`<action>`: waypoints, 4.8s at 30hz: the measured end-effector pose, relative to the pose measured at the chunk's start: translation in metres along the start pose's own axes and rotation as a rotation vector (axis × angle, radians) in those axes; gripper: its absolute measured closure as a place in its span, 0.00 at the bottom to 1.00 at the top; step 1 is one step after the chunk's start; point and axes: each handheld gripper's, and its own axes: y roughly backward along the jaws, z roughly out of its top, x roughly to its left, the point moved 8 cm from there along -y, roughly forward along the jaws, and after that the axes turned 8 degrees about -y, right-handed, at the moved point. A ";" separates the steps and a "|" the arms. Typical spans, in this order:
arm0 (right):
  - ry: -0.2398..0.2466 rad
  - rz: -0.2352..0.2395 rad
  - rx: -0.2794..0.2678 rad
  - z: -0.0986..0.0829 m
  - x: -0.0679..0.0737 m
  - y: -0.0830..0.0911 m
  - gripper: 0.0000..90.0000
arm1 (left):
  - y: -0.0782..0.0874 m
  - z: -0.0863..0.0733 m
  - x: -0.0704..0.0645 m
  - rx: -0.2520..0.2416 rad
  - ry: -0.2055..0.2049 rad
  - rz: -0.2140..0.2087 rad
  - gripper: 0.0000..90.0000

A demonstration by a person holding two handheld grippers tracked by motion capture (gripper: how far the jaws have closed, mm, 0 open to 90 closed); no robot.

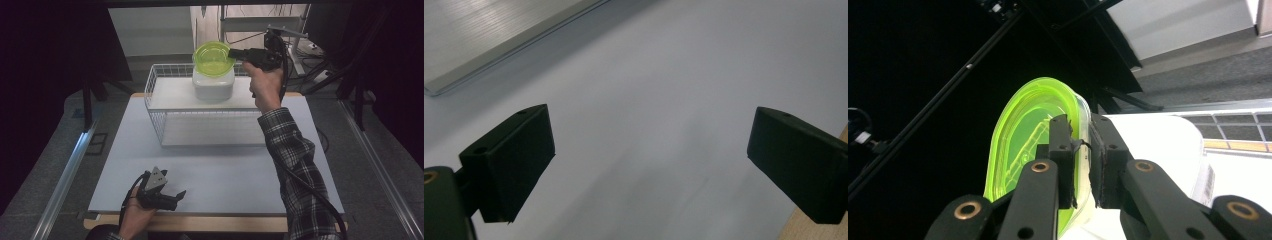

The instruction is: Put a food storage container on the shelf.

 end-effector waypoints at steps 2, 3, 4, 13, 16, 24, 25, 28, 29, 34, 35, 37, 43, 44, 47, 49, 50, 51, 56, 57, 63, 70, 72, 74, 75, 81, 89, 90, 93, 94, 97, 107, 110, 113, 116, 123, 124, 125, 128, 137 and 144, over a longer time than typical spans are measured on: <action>-0.005 -0.010 -0.001 0.001 -0.003 -0.005 0.91 | 0.000 0.000 0.000 0.000 -0.001 0.000 0.05; -0.005 -0.010 -0.001 0.001 -0.003 -0.005 0.91 | 0.000 0.000 0.000 0.000 -0.001 0.000 0.05; -0.013 -0.021 -0.003 0.001 -0.006 -0.010 0.91 | 0.000 0.000 0.000 0.000 -0.001 -0.002 0.05; -0.043 -0.039 -0.008 0.002 -0.013 -0.019 0.89 | -0.001 -0.001 0.000 0.003 -0.002 -0.005 0.05; -0.034 -0.067 -0.005 0.003 -0.014 -0.020 0.86 | -0.001 -0.001 -0.001 0.003 -0.001 -0.007 0.05; -0.029 -0.098 -0.002 0.003 -0.021 -0.025 0.78 | -0.001 -0.002 -0.001 0.011 -0.002 -0.011 0.05; -0.025 -0.101 0.000 0.003 -0.021 -0.025 0.76 | -0.002 -0.002 -0.001 0.011 -0.002 -0.011 0.05; -0.022 -0.101 0.001 0.004 -0.022 -0.025 0.72 | -0.002 -0.002 -0.001 0.011 -0.002 -0.011 0.05; 0.000 -0.116 0.008 0.003 -0.023 -0.026 0.65 | -0.002 -0.002 -0.001 0.012 -0.003 -0.010 0.05; 0.025 -0.094 0.008 0.003 -0.023 -0.027 0.48 | -0.002 -0.002 -0.001 0.013 -0.003 -0.010 0.05; 0.043 -0.084 -0.003 0.005 -0.022 -0.026 0.37 | -0.002 -0.002 -0.002 0.012 -0.004 -0.009 0.05; 0.046 -0.079 -0.004 0.005 -0.021 -0.026 0.32 | -0.002 -0.002 -0.002 0.013 -0.004 -0.009 0.05; 0.151 -0.050 -0.004 0.001 -0.019 -0.017 0.16 | -0.002 -0.002 -0.002 0.016 -0.006 -0.009 0.05; 0.161 -0.053 -0.003 0.000 -0.019 -0.016 0.15 | -0.002 -0.002 -0.002 0.016 -0.006 -0.008 0.05; 0.198 -0.051 -0.002 -0.004 -0.019 -0.010 0.13 | -0.003 -0.002 -0.002 0.017 -0.008 -0.008 0.05; 0.204 -0.046 -0.001 -0.005 -0.019 -0.008 0.12 | -0.003 -0.002 -0.002 0.018 -0.009 -0.007 0.05; 0.221 -0.043 0.006 -0.010 -0.018 -0.005 0.11 | -0.002 -0.002 -0.002 0.019 -0.009 -0.007 0.05; 0.221 -0.043 0.006 -0.010 -0.018 -0.005 0.11 | -0.002 -0.002 -0.002 0.019 -0.009 -0.007 0.05; 0.281 -0.036 0.025 -0.023 -0.019 0.002 0.09 | -0.003 -0.002 -0.003 0.018 -0.009 -0.006 0.05; 0.292 -0.040 0.029 -0.025 -0.019 0.002 0.09 | -0.003 -0.002 -0.003 0.019 -0.009 -0.006 0.05; 0.354 -0.053 0.059 -0.040 -0.022 0.007 0.08 | -0.003 -0.002 -0.003 0.021 -0.009 -0.007 0.05; 0.397 -0.056 0.080 -0.058 -0.026 0.011 0.08 | -0.004 -0.002 -0.003 0.023 -0.012 -0.006 0.05; 0.416 -0.058 0.083 -0.062 -0.027 0.012 0.08 | -0.004 -0.003 -0.003 0.023 -0.012 -0.006 0.05; 0.430 -0.060 0.084 -0.066 -0.026 0.014 0.08 | -0.004 -0.003 -0.003 0.023 -0.012 -0.007 0.05; 0.430 -0.060 0.084 -0.066 -0.026 0.014 0.08 | -0.004 -0.003 -0.003 0.023 -0.012 -0.007 0.05; 0.488 -0.064 0.101 -0.082 -0.027 0.021 0.07 | -0.004 -0.003 -0.003 0.023 -0.011 -0.007 0.05; 0.550 -0.074 0.155 -0.116 -0.037 0.027 0.04 | -0.004 -0.002 -0.003 0.012 0.000 -0.012 0.05; 0.550 -0.074 0.155 -0.116 -0.037 0.027 0.04 | -0.004 -0.002 -0.003 0.012 0.000 -0.012 0.05; 0.583 -0.080 0.171 -0.132 -0.043 0.030 0.03 | -0.002 -0.001 -0.003 -0.003 0.010 -0.022 0.05; 0.588 -0.081 0.175 -0.137 -0.045 0.031 0.02 | -0.002 0.000 -0.002 -0.007 0.013 -0.024 0.04; 0.603 -0.084 0.191 -0.150 -0.051 0.034 0.02 | -0.001 0.000 -0.002 -0.014 0.020 -0.030 0.04; 0.615 -0.131 0.227 -0.181 -0.081 0.043 0.02 | -0.001 0.001 -0.003 -0.035 0.024 -0.046 0.04; 0.617 -0.144 0.228 -0.188 -0.090 0.046 0.02 | 0.000 0.002 -0.003 -0.041 0.029 -0.055 0.05; 0.619 -0.156 0.232 -0.193 -0.096 0.049 0.02 | 0.000 0.002 -0.004 -0.049 0.032 -0.063 0.06; 0.607 -0.164 0.231 -0.199 -0.106 0.053 0.02 | 0.000 0.003 -0.004 -0.055 0.033 -0.070 0.06; 0.611 -0.189 0.239 -0.210 -0.118 0.058 0.02 | 0.000 0.003 -0.004 -0.059 0.032 -0.075 0.06; 0.610 -0.201 0.242 -0.215 -0.122 0.060 0.01 | 0.000 0.003 -0.004 -0.063 0.039 -0.079 0.06; 0.610 -0.201 0.242 -0.215 -0.122 0.060 0.01 | 0.000 0.003 -0.004 -0.063 0.039 -0.079 0.06; 0.604 -0.212 0.244 -0.220 -0.128 0.063 0.01 | 0.001 0.003 -0.004 -0.063 0.039 -0.078 0.06; 0.577 -0.244 0.253 -0.241 -0.148 0.076 0.00 | -0.004 -0.001 -0.006 -0.020 -0.017 -0.053 0.05; 0.587 -0.262 0.293 -0.261 -0.160 0.080 0.00 | -0.005 -0.001 -0.007 -0.012 -0.025 -0.049 0.04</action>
